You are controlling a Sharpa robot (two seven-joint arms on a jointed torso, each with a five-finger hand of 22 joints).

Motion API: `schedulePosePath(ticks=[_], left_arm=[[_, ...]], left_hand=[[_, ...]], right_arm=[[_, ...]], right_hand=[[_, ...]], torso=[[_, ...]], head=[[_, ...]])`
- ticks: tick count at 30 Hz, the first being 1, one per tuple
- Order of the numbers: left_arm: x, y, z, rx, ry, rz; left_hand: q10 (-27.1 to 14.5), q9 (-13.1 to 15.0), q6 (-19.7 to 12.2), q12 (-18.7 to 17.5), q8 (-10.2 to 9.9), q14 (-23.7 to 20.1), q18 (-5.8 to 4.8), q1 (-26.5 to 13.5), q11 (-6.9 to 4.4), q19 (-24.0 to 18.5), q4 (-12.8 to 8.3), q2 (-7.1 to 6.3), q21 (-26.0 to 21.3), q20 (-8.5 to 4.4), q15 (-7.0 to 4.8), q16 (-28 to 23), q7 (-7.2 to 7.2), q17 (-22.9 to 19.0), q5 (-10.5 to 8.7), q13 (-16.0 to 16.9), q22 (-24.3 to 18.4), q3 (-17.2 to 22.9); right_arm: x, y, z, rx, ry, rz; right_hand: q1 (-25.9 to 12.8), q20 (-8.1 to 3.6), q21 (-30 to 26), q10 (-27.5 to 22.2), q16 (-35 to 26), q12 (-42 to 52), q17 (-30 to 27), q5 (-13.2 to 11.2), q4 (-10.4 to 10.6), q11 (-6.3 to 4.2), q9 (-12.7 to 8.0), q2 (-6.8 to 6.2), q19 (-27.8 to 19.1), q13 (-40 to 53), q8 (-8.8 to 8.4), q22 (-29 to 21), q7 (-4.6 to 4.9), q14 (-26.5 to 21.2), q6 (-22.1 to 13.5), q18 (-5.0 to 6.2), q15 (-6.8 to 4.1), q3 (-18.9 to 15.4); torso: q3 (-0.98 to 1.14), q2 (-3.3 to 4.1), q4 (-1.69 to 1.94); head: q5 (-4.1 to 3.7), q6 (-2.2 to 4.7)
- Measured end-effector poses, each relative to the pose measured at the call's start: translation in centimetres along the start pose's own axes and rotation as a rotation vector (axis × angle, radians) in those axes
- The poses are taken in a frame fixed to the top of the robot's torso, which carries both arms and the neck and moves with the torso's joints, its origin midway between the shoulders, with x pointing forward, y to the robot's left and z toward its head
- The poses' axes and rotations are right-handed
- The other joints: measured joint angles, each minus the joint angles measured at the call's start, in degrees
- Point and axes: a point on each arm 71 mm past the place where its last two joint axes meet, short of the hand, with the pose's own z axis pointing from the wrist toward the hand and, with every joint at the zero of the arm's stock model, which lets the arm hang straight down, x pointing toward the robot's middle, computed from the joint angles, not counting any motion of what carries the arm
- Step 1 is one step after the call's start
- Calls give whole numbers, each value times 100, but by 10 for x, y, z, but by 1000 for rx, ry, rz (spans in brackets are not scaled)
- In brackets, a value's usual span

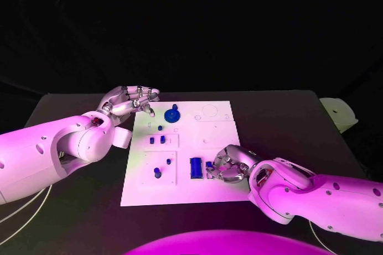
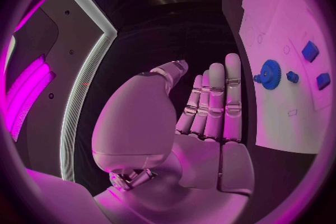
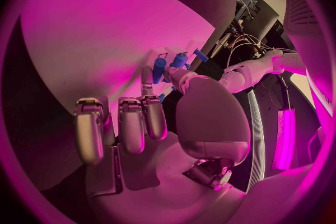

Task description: Assemble the parts on the task board

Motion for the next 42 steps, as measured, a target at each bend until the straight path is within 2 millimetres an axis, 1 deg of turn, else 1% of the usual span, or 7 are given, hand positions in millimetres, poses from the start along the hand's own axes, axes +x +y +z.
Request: schedulePosePath(ticks=[6,12,18,20,36,39,42], left_arm=[[0,0,0,0,0,0],[0,0,0,-1,0,0],[0,0,0,-1,0,0],[0,0,0,-2,0,0],[-1,0,0,-3,-2,1],[-1,0,0,-3,-2,1],[-1,0,0,-4,-2,1]], left_hand=[[0,0,0,0,0,0,0,0,0,0,0,0,0,0,0,0,0,0,0,0,-5,0],[-22,0,0,0,0,0,0,0,22,0,0,0,0,0,0,0,0,0,0,0,-5,0],[-22,0,0,0,0,0,1,0,22,0,0,0,0,0,0,0,0,0,0,0,-5,0],[-22,0,0,0,0,0,0,0,22,0,0,0,0,0,0,0,0,1,0,0,-5,0],[-22,1,0,22,23,0,1,0,22,0,0,0,0,0,0,0,0,-5,0,0,-4,0],[-21,1,0,22,23,0,0,0,21,0,0,0,0,0,0,0,0,-5,0,0,-4,0],[-21,1,0,22,23,0,1,0,21,0,0,0,0,0,0,0,0,-5,0,-1,-3,0]], right_arm=[[1,-1,0,6,6,2],[1,-1,1,8,9,2],[2,-1,1,8,10,1],[2,-1,1,7,10,0],[-1,0,-5,-13,-2,-4],[-2,0,-6,-15,-8,-6],[-4,-3,-7,-12,-15,-11]], right_hand=[[-228,0,0,0,0,0,0,127,177,0,-4,-62,0,0,5,0,-19,0,20,0,0,-243],[-416,0,0,0,0,0,0,214,387,0,-7,-99,0,-1,5,0,-11,0,52,0,0,-631],[-593,0,0,0,0,-1,-1,22,420,0,-6,-99,0,-1,5,4,-11,0,52,0,0,-985],[-631,0,0,0,0,-1,-1,-55,422,0,-6,-61,0,-1,5,4,-11,0,52,-1,0,-1062],[-684,0,0,0,0,-1,-2,-74,417,0,-9,-53,0,-2,5,3,-12,0,53,0,1,-1097],[-682,0,0,0,0,-1,-2,-7,403,0,-9,-52,0,-2,5,2,-12,0,53,0,1,-1129],[-524,0,0,0,0,-1,-2,64,391,0,-9,66,0,-2,5,2,-12,0,53,0,1,-1155]], torso=[[0,-2,-7],[0,-6,-7],[-1,-7,-8],[0,-7,-8],[1,-7,-7],[1,-7,-7],[1,-7,-8]], head=[[4,-9],[-4,-9],[-5,-6],[-5,-6],[5,-12],[8,-12],[8,-8]])
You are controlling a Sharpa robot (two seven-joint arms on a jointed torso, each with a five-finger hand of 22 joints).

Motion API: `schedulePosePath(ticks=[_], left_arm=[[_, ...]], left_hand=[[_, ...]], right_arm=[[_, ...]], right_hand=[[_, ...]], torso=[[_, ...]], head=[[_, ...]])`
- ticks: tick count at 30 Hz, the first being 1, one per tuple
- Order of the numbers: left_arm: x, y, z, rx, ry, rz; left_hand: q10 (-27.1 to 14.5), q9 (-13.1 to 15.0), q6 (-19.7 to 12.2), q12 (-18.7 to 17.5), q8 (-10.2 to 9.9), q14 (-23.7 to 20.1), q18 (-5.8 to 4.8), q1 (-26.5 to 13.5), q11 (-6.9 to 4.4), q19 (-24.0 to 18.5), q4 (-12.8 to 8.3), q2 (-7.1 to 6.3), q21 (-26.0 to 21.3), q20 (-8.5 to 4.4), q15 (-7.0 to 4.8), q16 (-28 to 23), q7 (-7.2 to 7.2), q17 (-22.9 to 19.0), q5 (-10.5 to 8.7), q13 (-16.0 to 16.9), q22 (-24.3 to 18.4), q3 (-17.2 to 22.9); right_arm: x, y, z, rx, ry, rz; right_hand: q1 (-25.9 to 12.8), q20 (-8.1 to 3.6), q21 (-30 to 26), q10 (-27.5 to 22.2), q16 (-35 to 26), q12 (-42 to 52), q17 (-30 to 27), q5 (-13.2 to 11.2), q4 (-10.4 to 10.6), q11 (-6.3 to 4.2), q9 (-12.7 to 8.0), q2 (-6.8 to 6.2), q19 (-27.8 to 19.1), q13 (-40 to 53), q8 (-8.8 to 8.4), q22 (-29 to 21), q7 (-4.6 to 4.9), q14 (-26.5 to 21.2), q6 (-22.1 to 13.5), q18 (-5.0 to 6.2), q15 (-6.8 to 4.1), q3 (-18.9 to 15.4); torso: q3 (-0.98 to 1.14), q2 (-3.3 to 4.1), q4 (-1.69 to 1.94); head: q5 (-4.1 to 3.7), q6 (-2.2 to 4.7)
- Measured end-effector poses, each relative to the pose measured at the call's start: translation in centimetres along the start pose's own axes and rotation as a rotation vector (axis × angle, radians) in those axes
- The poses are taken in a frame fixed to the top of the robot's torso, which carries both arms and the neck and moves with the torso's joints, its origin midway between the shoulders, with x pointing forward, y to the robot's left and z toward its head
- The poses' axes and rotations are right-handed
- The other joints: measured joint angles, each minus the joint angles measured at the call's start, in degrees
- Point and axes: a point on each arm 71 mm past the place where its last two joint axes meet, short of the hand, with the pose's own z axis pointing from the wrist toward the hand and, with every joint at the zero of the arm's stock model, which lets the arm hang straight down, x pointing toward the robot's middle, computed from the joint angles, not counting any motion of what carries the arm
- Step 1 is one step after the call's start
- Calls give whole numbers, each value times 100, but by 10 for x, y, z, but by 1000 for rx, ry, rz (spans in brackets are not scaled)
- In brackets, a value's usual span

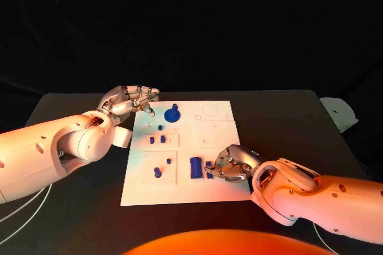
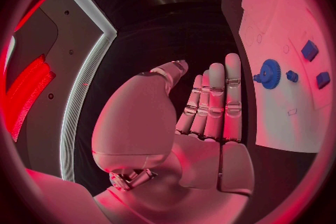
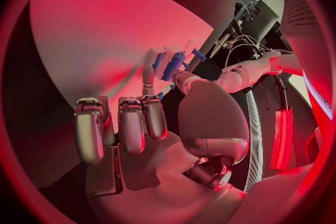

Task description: Assemble the parts on the task board

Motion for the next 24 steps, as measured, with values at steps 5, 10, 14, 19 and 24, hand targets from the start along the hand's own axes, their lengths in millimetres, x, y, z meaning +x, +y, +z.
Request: schedulePosePath(ticks=[5,10,14,19,24], left_arm=[[0,0,0,0,0,0],[0,0,0,0,0,0],[-1,0,0,-1,-2,1],[-2,1,2,-1,-6,3],[-3,9,5,-5,-18,-4]], left_hand=[[0,0,0,0,0,0,0,0,0,0,0,0,0,0,0,0,0,0,0,0,0,0],[0,0,0,0,0,0,0,0,0,0,0,0,0,0,0,0,0,0,0,0,0,0],[-4,-1,0,0,0,0,-1,0,-4,0,0,0,0,0,0,0,0,1,0,0,0,0],[-21,-7,0,0,0,0,0,0,-21,0,0,0,0,0,0,0,0,-1,0,0,-1,0],[-65,-21,-21,33,36,-173,-1,0,-18,-75,67,0,-181,30,18,-125,-21,-98,0,-36,-88,-40]], right_arm=[[-3,-7,1,13,-9,-11],[-4,-9,2,12,-9,-16],[-9,-12,3,-6,-27,-4],[-33,-17,13,-56,-91,51],[-71,-32,35,-102,-168,172]], right_hand=[[510,0,0,0,0,0,0,-167,-109,0,-7,-7,0,0,-25,-1,0,0,0,0,0,-22],[838,0,0,0,0,0,0,-647,-196,0,-41,-59,0,0,-92,-1,38,0,-39,0,0,-3],[876,0,-154,-21,0,-77,0,-652,-145,25,-108,-86,0,0,-240,-1,135,0,-223,0,0,-55],[1106,64,-643,-98,-142,-407,-1,-642,-139,173,-197,-51,-1,-1,-445,-2,257,8,-422,0,92,-61],[1587,214,-3647,-1693,-1344,-2827,-1112,-582,-261,290,-255,18,-675,-992,-676,-3,409,-187,-678,588,241,61]], torso=[[0,0,0],[-1,-2,0],[-1,-7,-1],[-8,-30,-8],[-29,-97,-26]], head=[[-4,-4],[1,-5],[8,23],[7,99],[-6,260]])
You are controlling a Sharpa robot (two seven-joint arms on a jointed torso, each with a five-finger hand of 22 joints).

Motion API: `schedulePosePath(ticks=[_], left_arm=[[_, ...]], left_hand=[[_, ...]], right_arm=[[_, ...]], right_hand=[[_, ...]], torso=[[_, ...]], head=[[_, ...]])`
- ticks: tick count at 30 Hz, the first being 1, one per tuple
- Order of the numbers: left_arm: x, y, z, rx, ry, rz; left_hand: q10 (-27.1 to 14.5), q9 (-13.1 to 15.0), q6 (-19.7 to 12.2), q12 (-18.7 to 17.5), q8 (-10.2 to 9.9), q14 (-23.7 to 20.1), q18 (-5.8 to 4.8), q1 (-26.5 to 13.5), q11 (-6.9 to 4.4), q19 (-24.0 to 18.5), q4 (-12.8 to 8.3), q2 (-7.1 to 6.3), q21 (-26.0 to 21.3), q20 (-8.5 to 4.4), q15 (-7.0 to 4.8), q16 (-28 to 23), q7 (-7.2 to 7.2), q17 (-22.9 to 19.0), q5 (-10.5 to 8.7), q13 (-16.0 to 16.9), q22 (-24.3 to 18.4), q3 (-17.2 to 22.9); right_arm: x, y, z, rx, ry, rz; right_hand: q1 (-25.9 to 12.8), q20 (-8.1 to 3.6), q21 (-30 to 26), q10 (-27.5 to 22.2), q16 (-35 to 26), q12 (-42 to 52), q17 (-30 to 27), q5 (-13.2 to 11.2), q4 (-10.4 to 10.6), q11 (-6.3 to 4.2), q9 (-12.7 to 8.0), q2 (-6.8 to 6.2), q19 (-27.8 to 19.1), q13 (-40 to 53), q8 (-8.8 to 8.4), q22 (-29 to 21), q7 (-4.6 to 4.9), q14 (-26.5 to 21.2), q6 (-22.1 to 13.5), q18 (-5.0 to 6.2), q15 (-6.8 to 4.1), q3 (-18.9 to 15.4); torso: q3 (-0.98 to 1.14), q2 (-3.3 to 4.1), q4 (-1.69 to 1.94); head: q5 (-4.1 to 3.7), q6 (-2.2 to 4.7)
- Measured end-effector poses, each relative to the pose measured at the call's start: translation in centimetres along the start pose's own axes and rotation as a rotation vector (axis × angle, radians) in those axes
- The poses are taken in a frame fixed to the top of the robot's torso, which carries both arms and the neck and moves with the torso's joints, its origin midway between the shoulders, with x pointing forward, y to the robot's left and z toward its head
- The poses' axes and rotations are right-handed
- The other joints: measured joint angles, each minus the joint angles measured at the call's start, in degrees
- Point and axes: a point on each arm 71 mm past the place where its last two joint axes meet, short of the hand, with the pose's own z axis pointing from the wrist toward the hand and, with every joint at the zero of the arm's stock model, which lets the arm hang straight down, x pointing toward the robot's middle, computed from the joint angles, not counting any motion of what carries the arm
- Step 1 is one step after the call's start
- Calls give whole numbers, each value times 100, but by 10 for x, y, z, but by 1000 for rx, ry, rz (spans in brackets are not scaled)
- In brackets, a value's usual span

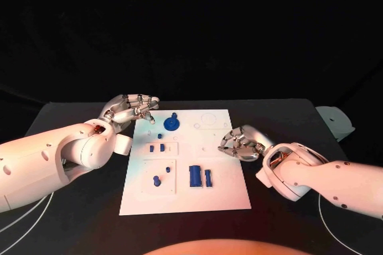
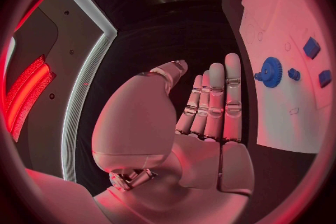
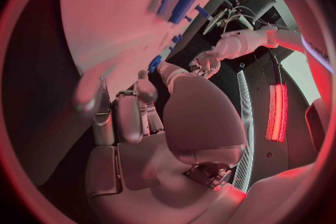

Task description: Assemble the parts on the task board

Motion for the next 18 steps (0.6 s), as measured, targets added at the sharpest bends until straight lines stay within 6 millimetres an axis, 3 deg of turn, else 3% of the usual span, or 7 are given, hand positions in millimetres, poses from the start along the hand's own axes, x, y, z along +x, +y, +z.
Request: schedulePosePath(ticks=[1,3,5,8,12,15,18], left_arm=[[-1,2,1,-1,-4,-3],[-3,8,4,-4,-18,-12],[-4,13,8,-5,-31,-20],[-7,18,15,0,-57,-37],[-14,24,25,9,-100,-62],[-18,28,33,17,-133,-80],[-20,30,39,26,-158,-91]], left_hand=[[-21,-5,0,-52,20,-76,-1,-5,20,-69,40,-5,-114,9,16,-135,0,-68,0,-53,-65,-17],[-28,-6,0,-151,46,-181,1,-20,28,-166,86,-20,-334,43,40,-405,0,-195,0,-147,-197,-48],[-20,-17,0,-315,101,-271,1,-20,36,-238,136,-19,-663,97,76,-819,0,-376,0,-290,-405,-99],[155,-26,0,-670,183,-379,1,-19,77,-327,249,-19,-1248,186,145,-1591,0,-674,0,-556,-795,-145],[663,-96,-29,-1612,212,-264,0,105,118,-251,395,-26,-2359,341,261,-3027,-50,-973,-21,-918,-1575,-215],[740,-192,-76,-2284,48,-597,0,125,225,-500,458,-11,-3163,584,445,-3920,-139,-1105,-21,-940,-2105,-278],[662,-305,-154,-2760,-132,-920,-1,172,303,-771,486,35,-3733,729,579,-4512,-217,-1259,-21,-940,-2481,-357]], right_arm=[[-6,-3,5,-3,-14,29],[-21,-10,20,-6,-50,99],[-33,-16,31,-5,-81,163],[-47,-25,51,0,-128,267],[-58,-31,71,-3,-171,391],[-60,-34,86,-10,-190,461],[-61,-33,97,-28,-192,511]], right_hand=[[63,25,-708,-342,-346,-588,-428,-15,-25,35,-1,4,-227,-447,-28,-91,16,-160,-62,103,22,25],[143,85,-2371,-742,-1330,-1355,-1548,-22,-79,119,-41,-18,-752,-1099,-133,-728,87,-627,-209,314,94,79],[201,166,-3076,-968,-2219,-1858,-2363,-38,-81,180,-105,-17,-917,-1618,-214,-1203,190,-1007,-320,313,170,170],[277,280,-3683,-1199,-2988,-2609,-2753,-49,-79,306,-201,-3,-1090,-2427,-256,-1784,254,-1373,-384,312,279,371],[298,448,-4430,-1111,-4065,-3571,-3255,-205,-157,425,-418,-24,-1338,-3681,-420,-2649,311,-1794,-349,311,446,679],[298,623,-4762,-912,-5008,-4119,-3722,-330,-305,499,-590,-24,-1664,-4534,-603,-3411,324,-2113,-246,309,604,864],[255,770,-4762,-812,-5616,-4440,-4050,-379,-389,572,-696,19,-2018,-5062,-729,-4006,374,-2395,-196,309,741,942]], torso=[[-4,-19,-2],[-15,-74,-7],[-25,-128,-8],[-41,-203,-10],[-51,-286,-10],[-51,-339,-14],[-47,-382,-24]], head=[[-2,36],[-4,144],[-7,263],[10,441],[44,634],[74,744],[103,837]])
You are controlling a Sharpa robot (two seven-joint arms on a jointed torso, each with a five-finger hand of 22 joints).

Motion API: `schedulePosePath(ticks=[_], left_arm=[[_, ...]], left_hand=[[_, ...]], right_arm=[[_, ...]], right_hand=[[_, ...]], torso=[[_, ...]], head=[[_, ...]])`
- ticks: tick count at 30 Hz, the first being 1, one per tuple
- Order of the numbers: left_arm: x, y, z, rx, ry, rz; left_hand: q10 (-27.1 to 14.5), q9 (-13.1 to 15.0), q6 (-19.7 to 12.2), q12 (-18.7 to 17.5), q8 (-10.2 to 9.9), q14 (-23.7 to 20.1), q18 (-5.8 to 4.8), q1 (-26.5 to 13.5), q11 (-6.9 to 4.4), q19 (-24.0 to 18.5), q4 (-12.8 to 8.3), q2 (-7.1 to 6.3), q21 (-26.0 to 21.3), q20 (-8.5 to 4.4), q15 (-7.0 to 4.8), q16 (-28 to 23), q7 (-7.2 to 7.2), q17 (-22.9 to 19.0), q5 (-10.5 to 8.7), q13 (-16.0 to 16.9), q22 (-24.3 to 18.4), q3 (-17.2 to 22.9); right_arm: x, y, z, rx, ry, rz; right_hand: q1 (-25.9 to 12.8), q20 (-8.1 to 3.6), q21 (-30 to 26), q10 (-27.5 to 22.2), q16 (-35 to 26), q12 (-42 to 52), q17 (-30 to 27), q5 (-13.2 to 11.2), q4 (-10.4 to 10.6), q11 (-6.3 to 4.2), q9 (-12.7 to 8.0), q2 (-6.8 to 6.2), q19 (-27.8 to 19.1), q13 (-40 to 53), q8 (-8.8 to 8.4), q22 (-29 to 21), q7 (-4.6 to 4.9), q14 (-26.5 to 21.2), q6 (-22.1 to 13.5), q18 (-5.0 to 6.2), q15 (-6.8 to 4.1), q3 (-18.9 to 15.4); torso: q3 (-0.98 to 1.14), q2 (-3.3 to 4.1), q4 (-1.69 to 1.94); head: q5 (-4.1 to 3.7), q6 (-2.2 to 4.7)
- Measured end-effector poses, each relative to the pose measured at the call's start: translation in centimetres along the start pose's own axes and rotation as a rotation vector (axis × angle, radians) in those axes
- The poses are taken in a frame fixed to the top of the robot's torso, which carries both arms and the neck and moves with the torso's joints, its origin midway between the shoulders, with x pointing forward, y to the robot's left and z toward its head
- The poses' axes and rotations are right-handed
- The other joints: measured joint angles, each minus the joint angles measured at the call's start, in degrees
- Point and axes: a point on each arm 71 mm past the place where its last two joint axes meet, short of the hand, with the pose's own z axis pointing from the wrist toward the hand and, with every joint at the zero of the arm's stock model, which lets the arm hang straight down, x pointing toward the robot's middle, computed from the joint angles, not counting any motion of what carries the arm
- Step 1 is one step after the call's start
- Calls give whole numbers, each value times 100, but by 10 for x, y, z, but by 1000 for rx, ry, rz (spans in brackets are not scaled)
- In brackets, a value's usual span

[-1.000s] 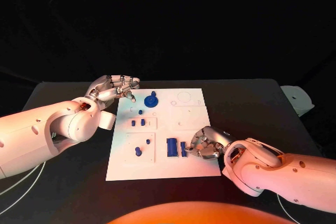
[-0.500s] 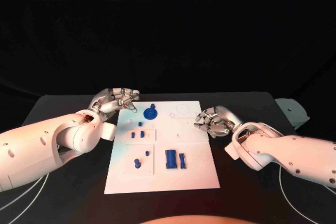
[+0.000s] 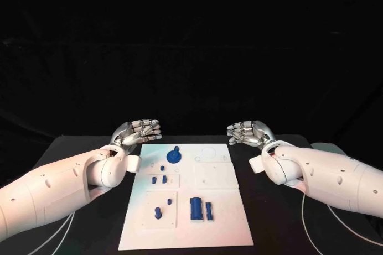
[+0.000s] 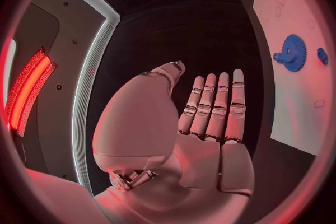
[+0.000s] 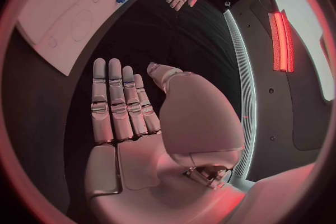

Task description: Assemble the parts on the task board

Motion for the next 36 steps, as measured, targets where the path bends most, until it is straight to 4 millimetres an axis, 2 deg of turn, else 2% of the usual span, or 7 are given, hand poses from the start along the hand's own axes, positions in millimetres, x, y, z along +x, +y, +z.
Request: schedulePosePath(ticks=[4,7,11,15,19,23,36], left_arm=[[3,3,5,9,-21,-11],[2,3,4,7,-22,-10],[5,6,0,-2,-20,-13],[19,7,-7,-9,-10,-23],[33,7,-18,-14,-20,-24],[48,9,-31,-20,-41,-18],[64,7,-52,-12,-159,47]], left_hand=[[-285,-115,-158,-390,-207,-314,-30,3,-61,-239,-39,56,-339,-10,98,-425,-79,-176,-43,-12,-241,-189],[-2057,-529,-1697,-654,-747,-1847,-438,-901,-437,-1907,-503,453,-509,-596,-282,-944,-392,-528,-594,-143,-407,-912],[-3482,-860,-2935,-831,-1174,-3086,-686,-1922,-743,-3255,-884,756,-624,-1074,-602,-1337,-643,-801,-1033,-246,-526,-1489],[-4341,-1062,-3683,-928,-1429,-3830,-808,-3756,-929,-4067,-1123,935,-685,-1363,-796,-1571,-801,-966,-1297,-306,-593,-1823],[-4732,-1153,-4028,-974,-1549,-4173,-898,-5758,-1015,-4438,-1228,1020,-701,-1494,-884,-1678,-868,-1042,-1420,-333,-628,-1984],[-4931,-1198,-4189,-985,-1596,-4325,-898,-6779,-1052,-4613,-1281,1059,-725,-1570,-938,-1723,-910,-1079,-1469,-345,-641,-2057],[-5143,-1247,-4372,-1002,-1658,-4526,-986,-7993,-1104,-4826,-1335,1114,-728,-1639,-976,-1761,-947,-1117,-1532,-359,-654,-2142]], right_arm=[[2,-1,8,-15,12,46],[3,0,6,-15,15,49],[7,1,1,-13,13,66],[21,5,-8,-14,19,110],[40,16,-23,-22,15,179],[54,23,-38,-18,-8,237],[59,30,-55,7,-122,295]], right_hand=[[-111,98,-14,93,-496,-325,-381,-57,-170,40,-188,92,-288,-530,-162,-713,-18,-135,-36,-1,81,-73],[-901,-317,-148,-624,-986,-583,-1038,-258,-440,-237,-952,339,-2055,-864,-532,-1662,-356,-1621,-1600,-277,-120,-1001],[-1927,-745,-267,-3016,-1433,-813,-1670,-450,-710,-519,-1722,605,-3842,-1147,-895,-2554,-717,-3650,-3218,-614,-340,-1947],[-4377,-974,-310,-4500,-1671,-933,-2009,-543,-857,-669,-2135,748,-4801,-1296,-1092,-3032,-912,-4766,-4089,-775,-459,-2453],[-5869,-1080,-338,-5177,-1775,-979,-2163,-576,-921,-737,-2323,815,-5233,-1363,-1169,-3250,-1001,-5269,-4483,-813,-513,-2686],[-6613,-1125,-338,-5504,-1817,-988,-2237,-602,-959,-772,-2415,846,-5446,-1396,-1202,-3354,-1047,-5519,-4679,-863,-541,-2793],[-7489,-1188,-359,-5879,-1858,-1011,-2321,-624,-992,-812,-2517,884,-5681,-1431,-1257,-3476,-1098,-5792,-4893,-900,-572,-2913]], torso=[[18,-29,6],[18,-31,7],[44,-81,30],[107,-199,82],[165,-305,129],[190,-354,151],[208,-386,165]], head=[[34,68],[35,66],[57,77],[110,126],[146,160],[157,171],[159,174]])
